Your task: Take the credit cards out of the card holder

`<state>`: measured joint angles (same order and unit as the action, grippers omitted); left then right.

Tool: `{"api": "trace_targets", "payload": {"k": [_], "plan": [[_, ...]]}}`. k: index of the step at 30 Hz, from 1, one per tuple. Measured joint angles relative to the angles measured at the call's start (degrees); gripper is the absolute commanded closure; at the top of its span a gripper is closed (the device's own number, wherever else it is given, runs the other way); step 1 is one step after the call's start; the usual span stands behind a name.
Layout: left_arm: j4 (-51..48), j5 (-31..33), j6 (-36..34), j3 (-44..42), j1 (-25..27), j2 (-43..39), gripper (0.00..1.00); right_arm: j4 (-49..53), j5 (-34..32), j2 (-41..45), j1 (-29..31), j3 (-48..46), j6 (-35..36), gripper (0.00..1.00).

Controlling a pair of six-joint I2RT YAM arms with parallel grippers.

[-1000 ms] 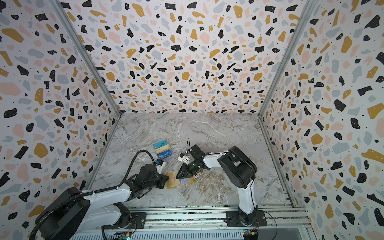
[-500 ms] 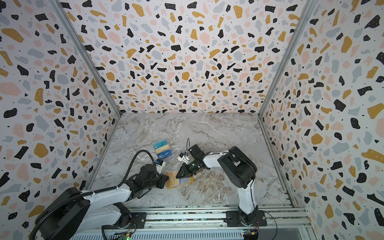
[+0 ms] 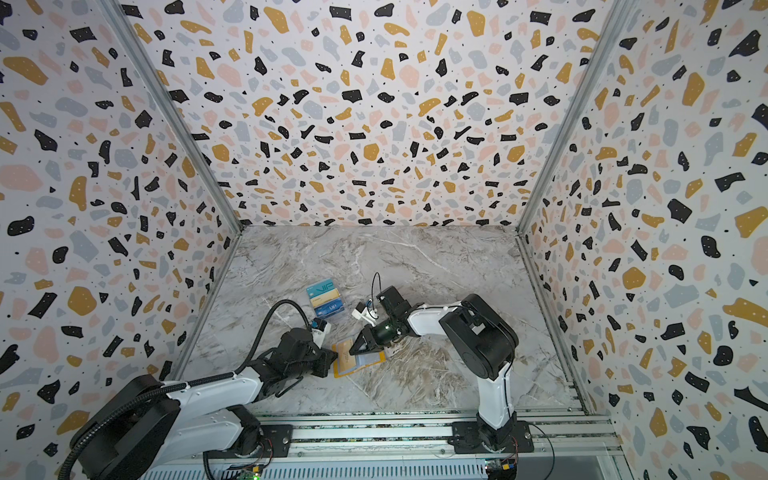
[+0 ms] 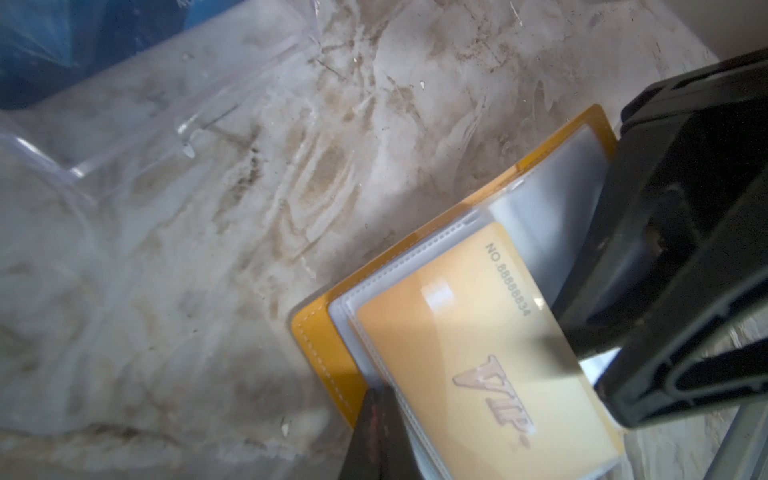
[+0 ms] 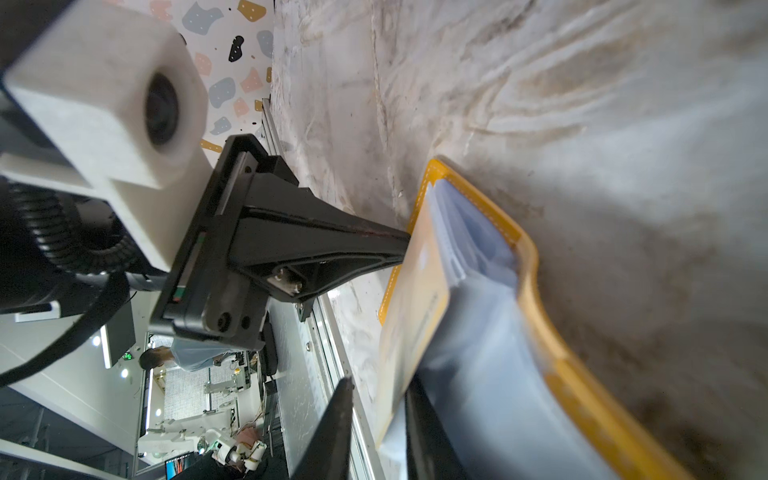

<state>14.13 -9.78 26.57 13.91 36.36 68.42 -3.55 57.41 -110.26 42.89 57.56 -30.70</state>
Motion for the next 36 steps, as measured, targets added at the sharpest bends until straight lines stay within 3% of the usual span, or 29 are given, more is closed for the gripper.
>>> {"api": "trace_targets", "payload": {"k": [17, 26, 36], "plan": [[-0.8, 2.0, 0.0, 0.0, -0.2, -0.7, 1.0, 5.5, -1.1, -4.6, 0.4, 5.5, 0.3, 0.74], [-1.1, 0.9, 0.0, -0.5, -0.1, -1.7, 1.0, 13.7, -8.2, -3.6, 1.4, 8.7, 5.3, 0.64], [-1.4, -1.1, 0.0, -1.2, 0.3, -2.6, 1.0, 17.6, -13.1, -1.4, 2.1, 8.7, 5.5, 0.54]]}}
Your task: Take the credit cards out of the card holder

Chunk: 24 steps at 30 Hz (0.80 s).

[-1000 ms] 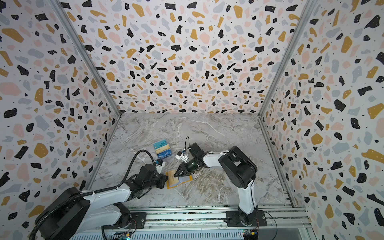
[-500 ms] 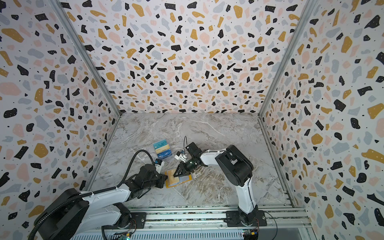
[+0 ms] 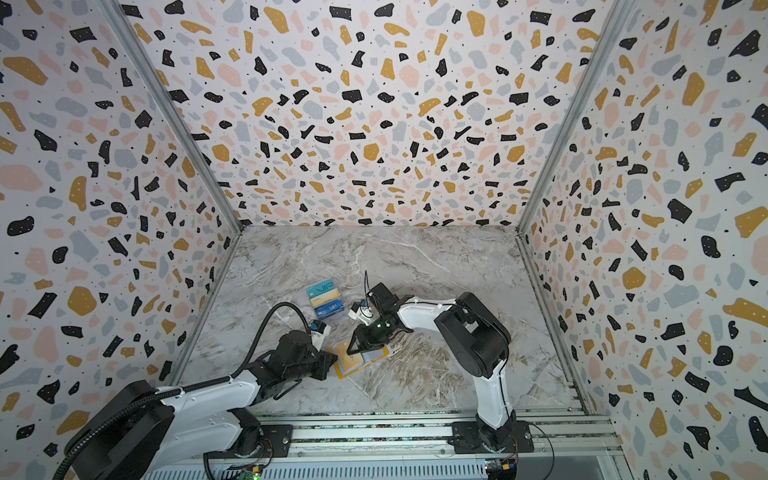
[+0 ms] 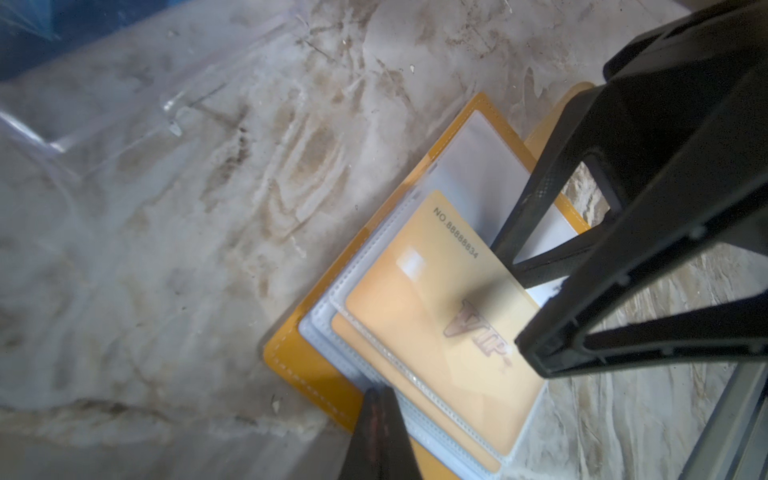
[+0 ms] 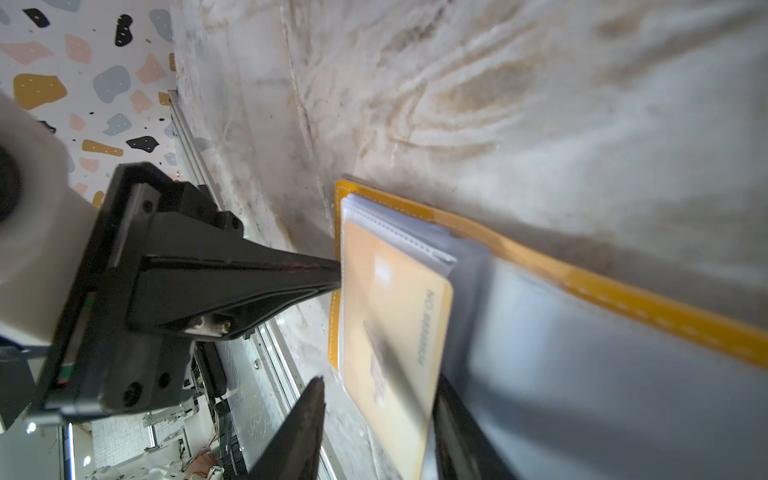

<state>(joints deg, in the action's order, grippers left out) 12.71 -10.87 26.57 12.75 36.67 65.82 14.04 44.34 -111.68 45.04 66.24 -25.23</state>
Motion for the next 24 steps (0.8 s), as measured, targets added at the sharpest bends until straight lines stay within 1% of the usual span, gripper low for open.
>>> {"api": "trace_targets", "payload": {"k": [2, 6, 9, 13, 24], "plan": [[0.0, -0.4, 0.0, -0.1, 0.1, -0.1, 1.0, 0.9, -1.2, 0.3, 0.0, 0.0, 0.0, 0.55], [-0.1, -0.7, 0.0, -0.1, 0.2, -0.1, 1.0, 2.4, -2.8, 1.0, 0.0, -0.1, 0.2, 0.62], [-0.1, -0.7, 0.0, -0.1, 0.2, -0.1, 1.0, 2.8, -2.6, 1.2, 0.0, -0.3, 0.5, 0.67], [-0.1, -0.7, 0.0, -0.1, 0.2, -0.1, 1.0, 2.9, -0.7, 1.8, -0.5, -1.4, 1.1, 0.71], [0.1, -0.8, 0.0, -0.1, 0.2, 0.1, 1.0, -0.5, 6.3, 1.9, -1.8, -4.0, 0.9, 0.75]]}}
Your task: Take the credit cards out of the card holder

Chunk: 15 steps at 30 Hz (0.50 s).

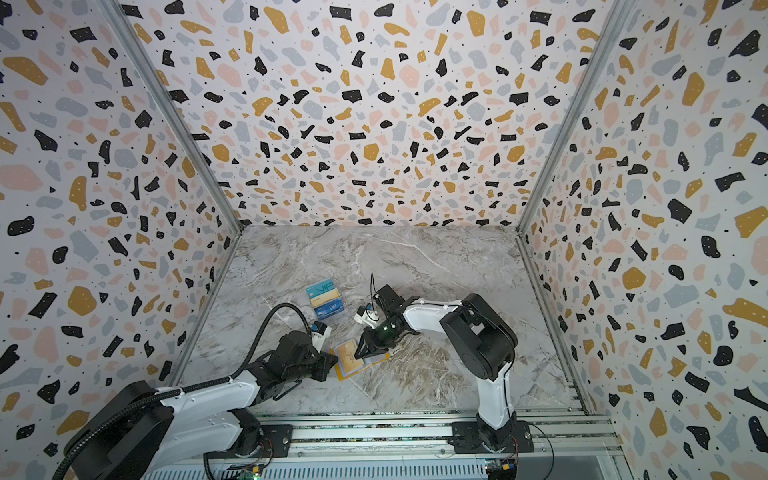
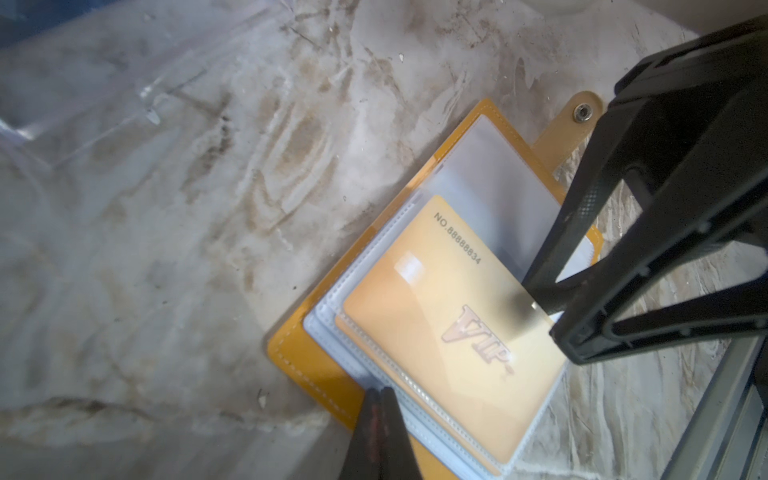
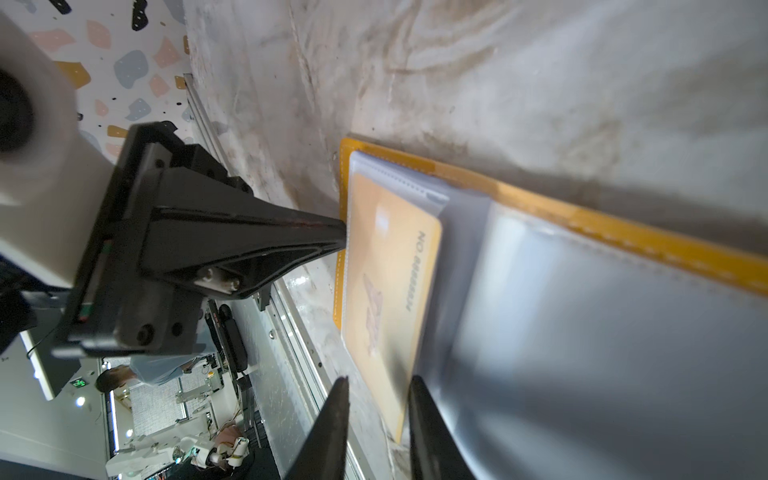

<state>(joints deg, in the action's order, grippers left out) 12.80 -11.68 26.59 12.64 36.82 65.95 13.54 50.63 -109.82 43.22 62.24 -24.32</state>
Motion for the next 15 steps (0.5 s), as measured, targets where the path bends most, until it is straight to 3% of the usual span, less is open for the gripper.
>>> {"api": "trace_targets", "payload": {"k": [15], "plan": [[0.3, 0.0, 0.0, 0.0, 0.0, 0.2, 1.0, -7.1, 5.4, -1.0, -0.1, -1.0, -3.9, 0.76]]}}
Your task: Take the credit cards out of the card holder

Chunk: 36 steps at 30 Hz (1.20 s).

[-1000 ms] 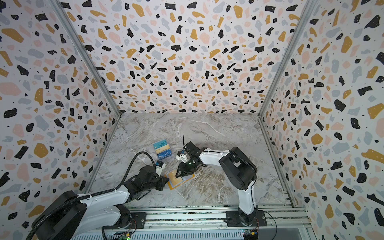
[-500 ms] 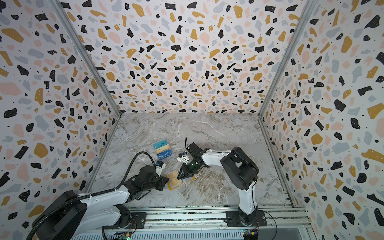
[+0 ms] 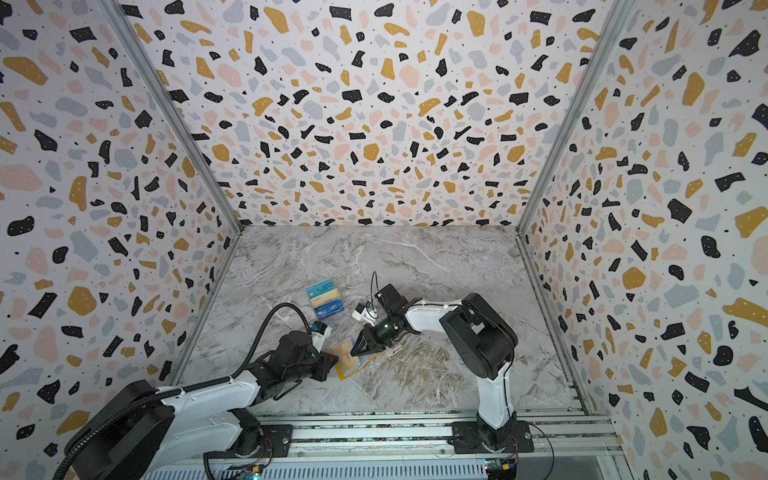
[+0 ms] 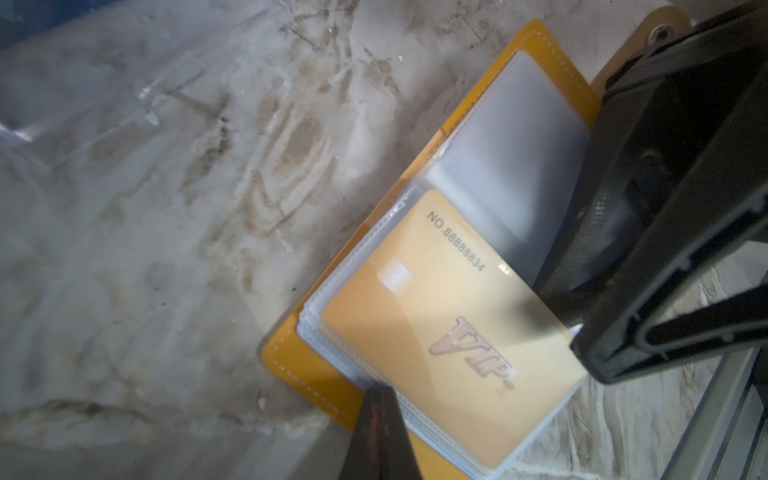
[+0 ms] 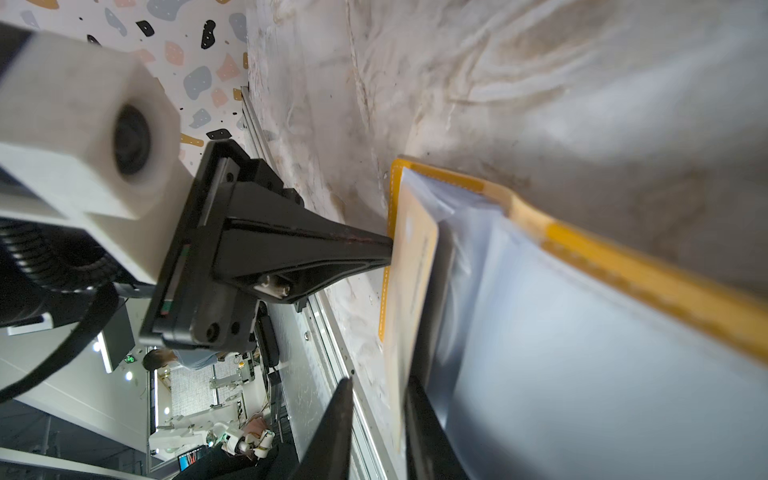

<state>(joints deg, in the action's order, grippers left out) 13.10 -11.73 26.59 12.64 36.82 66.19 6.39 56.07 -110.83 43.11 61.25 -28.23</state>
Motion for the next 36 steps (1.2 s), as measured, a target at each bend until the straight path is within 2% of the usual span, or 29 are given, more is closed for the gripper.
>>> {"api": "trace_targets", "payload": {"k": [36], "plan": [[-0.7, 1.5, 0.0, 0.0, 0.0, -0.6, 1.0, 2.7, -2.8, -3.7, 1.7, 4.6, 3.5, 0.76]]}}
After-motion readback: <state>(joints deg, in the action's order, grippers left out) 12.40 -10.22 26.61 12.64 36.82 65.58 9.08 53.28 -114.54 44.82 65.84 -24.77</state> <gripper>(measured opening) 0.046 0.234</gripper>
